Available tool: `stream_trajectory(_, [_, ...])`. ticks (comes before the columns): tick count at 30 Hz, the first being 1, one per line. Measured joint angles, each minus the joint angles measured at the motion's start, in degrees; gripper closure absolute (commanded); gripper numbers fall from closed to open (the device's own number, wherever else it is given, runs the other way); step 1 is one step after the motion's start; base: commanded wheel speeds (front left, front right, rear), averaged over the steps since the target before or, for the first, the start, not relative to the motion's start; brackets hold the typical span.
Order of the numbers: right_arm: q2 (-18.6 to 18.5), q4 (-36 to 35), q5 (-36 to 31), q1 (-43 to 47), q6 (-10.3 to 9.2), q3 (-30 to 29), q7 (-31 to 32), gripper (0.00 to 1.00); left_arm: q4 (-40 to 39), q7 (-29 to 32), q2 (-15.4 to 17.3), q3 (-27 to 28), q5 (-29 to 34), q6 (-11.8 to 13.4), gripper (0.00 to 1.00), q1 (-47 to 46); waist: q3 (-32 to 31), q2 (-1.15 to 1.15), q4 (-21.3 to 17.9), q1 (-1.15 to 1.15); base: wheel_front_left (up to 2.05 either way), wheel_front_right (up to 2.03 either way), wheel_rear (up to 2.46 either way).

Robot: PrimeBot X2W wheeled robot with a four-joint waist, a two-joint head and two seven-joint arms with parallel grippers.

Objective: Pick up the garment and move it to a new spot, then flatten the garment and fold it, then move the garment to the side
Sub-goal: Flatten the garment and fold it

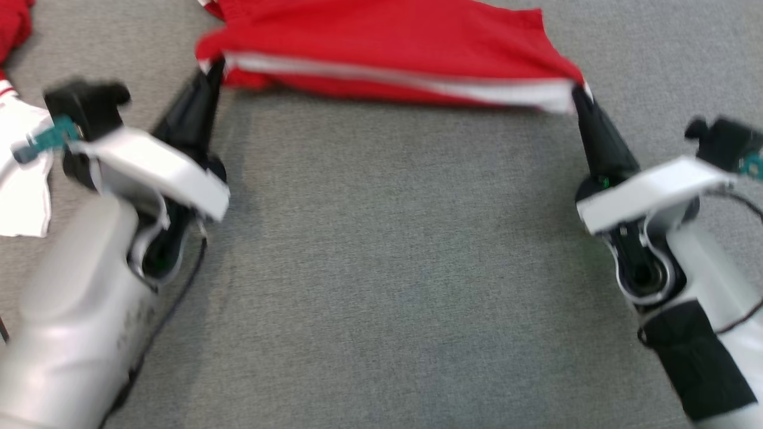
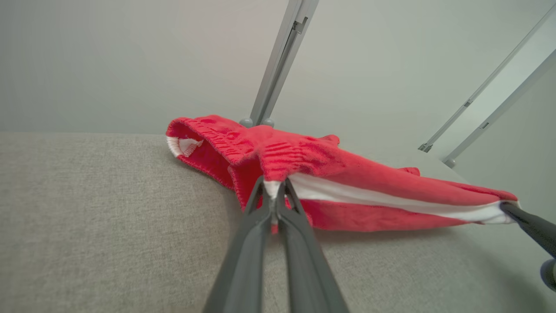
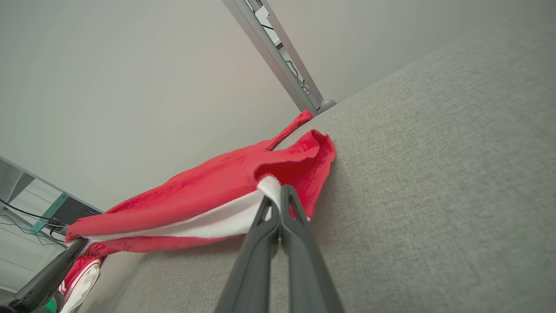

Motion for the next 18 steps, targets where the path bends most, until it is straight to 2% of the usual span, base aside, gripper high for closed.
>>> stream_trajectory(4, [-1.0,-1.4,3.7,6.9,0.00,-0.9,-1.5,1.00,-4.0,-2.3,1.1,-1.3,-0.4,0.0,1.00,8.0,-1.7,0.00,1.3,0.00,0.00,0.00,0.00])
stream_trajectory(7, [-2.5,-3.2,6.0,13.1,0.00,-2.8,-2.9,1.00,-8.0,-4.3,1.7,-2.5,1.5,2.1,1.00,14.4,-3.7,0.00,2.5,0.00,0.00,0.00,0.00])
stream_trajectory(18, [-5.5,-15.4,8.4,27.7,0.00,-4.6,-4.2,1.00,-20.5,-6.3,-0.8,-1.7,2.0,7.7,1.00,31.5,-11.6,0.00,3.7,0.00,0.00,0.00,0.00])
